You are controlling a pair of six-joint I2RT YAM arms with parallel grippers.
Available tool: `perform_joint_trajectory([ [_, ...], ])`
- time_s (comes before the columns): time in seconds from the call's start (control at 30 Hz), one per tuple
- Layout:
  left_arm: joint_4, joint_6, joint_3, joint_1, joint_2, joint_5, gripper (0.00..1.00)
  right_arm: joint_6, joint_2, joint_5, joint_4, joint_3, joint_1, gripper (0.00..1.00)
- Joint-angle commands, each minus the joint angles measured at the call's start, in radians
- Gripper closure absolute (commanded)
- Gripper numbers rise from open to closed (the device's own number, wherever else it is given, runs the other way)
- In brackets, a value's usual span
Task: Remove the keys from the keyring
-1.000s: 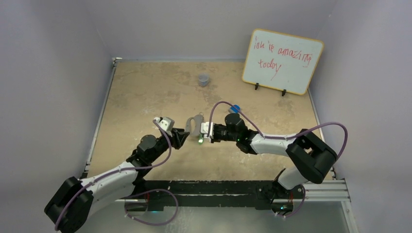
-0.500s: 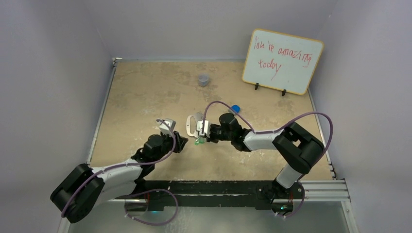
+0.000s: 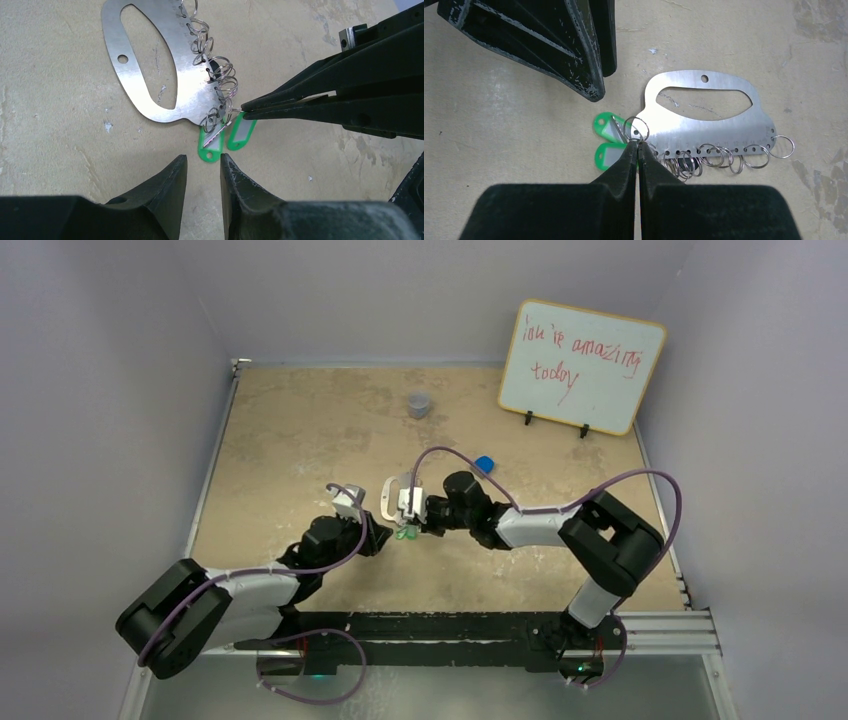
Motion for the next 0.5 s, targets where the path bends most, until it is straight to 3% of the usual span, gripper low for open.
perform_joint_trajectory([
  [0.0,0.054,-0.022,0.038,-0.008,0.014,0.007,0.73,0.024,0.021,-0.035,-0.076,0.050,0.010,1.00],
  [0.47,0.032,-0.046,0.023,-0.011,-0.010,-0.008,0.82,0.009,0.136,-0.068,-0.204,0.157,0.029,1.00],
])
